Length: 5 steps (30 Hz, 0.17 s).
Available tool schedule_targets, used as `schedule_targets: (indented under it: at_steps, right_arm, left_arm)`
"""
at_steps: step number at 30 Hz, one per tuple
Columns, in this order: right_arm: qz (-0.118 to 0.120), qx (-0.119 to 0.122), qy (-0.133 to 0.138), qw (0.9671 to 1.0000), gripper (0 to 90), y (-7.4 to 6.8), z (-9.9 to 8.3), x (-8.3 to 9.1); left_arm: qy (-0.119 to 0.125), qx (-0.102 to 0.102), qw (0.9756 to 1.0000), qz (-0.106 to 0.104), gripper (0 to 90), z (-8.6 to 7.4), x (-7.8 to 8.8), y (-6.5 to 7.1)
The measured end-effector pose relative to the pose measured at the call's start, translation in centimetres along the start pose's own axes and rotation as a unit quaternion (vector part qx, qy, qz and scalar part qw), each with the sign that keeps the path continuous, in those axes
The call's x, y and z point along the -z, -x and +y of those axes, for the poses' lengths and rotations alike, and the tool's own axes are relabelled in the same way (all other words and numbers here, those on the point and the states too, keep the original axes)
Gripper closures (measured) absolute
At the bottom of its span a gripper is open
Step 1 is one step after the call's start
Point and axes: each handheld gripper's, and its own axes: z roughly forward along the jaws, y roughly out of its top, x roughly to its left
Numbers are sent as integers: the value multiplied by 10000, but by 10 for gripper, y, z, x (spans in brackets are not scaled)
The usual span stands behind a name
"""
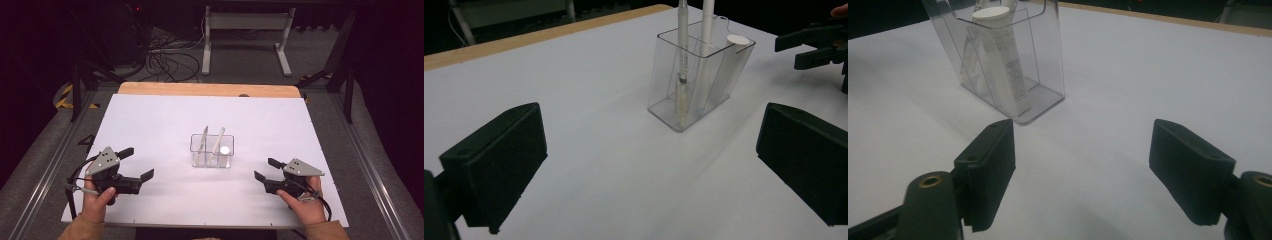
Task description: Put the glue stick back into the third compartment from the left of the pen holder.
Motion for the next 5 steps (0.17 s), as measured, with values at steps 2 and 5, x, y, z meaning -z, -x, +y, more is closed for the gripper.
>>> schedule_targets:
  at_steps: [2, 5]
  right_arm:
    - [6, -6, 18, 10000, 269, 0, 0, 0]
    - [-1, -8, 37, 10000, 269, 0, 1, 0]
  left_arm:
    - [1, -22, 10000, -9, 6, 0, 0, 0]
    - [-49, 15, 10000, -35, 6, 0, 0, -1]
